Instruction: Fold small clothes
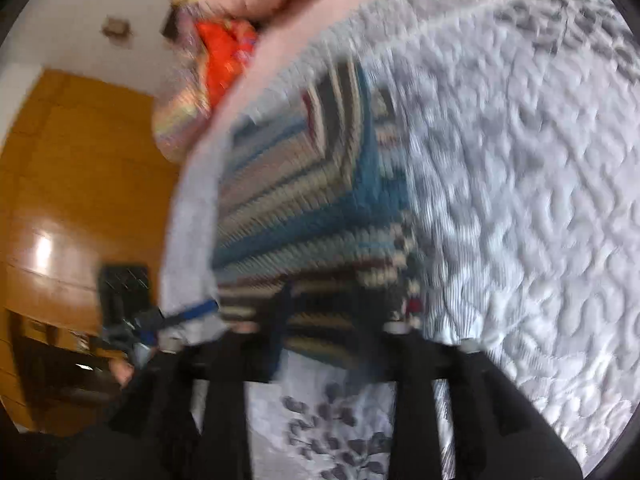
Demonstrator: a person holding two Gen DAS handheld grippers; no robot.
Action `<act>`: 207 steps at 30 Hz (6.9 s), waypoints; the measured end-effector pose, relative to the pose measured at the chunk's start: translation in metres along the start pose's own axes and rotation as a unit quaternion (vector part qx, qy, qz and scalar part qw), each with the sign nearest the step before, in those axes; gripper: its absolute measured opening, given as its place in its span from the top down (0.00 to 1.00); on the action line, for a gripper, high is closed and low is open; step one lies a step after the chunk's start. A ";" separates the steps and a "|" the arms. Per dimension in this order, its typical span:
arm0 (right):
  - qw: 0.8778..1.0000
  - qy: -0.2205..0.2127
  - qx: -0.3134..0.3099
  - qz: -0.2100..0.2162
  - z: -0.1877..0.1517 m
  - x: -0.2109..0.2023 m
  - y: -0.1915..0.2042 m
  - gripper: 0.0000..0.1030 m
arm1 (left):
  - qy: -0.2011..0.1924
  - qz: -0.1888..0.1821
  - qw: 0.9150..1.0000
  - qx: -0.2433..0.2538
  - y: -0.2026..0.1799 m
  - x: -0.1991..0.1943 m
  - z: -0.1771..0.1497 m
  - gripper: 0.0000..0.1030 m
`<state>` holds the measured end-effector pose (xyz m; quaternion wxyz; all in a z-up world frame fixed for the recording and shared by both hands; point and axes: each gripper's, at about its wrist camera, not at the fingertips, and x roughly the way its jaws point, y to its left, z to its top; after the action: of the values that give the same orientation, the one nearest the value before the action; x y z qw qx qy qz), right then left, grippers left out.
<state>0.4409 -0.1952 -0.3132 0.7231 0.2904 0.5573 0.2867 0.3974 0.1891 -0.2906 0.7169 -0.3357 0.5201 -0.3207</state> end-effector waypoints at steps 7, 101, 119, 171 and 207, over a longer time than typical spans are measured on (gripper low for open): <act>0.998 0.029 0.045 0.022 0.067 0.008 -0.031 0.21 | -0.013 0.049 0.998 -0.041 0.064 -0.036 0.005 0.15; 0.990 0.063 -0.067 -0.105 -0.123 0.127 0.131 0.90 | 0.018 0.063 0.989 -0.130 0.113 -0.109 -0.208 0.51; 0.984 0.073 -0.097 -0.130 -0.086 0.167 0.143 0.95 | -0.028 0.118 0.991 -0.052 0.118 -0.118 -0.073 0.59; 0.953 0.009 -0.146 -0.266 -0.305 0.020 0.193 0.14 | -0.062 0.303 0.951 0.020 0.018 -0.189 -0.285 0.20; 0.867 -0.160 -0.249 -0.402 -0.411 -0.125 0.420 0.04 | -0.164 0.424 0.878 0.148 -0.218 -0.286 -0.373 0.13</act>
<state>-0.0238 0.0337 -0.0088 0.9034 -0.1064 0.4124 0.0503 -0.0576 0.2414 -0.0482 0.9007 -0.0210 0.4339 0.0006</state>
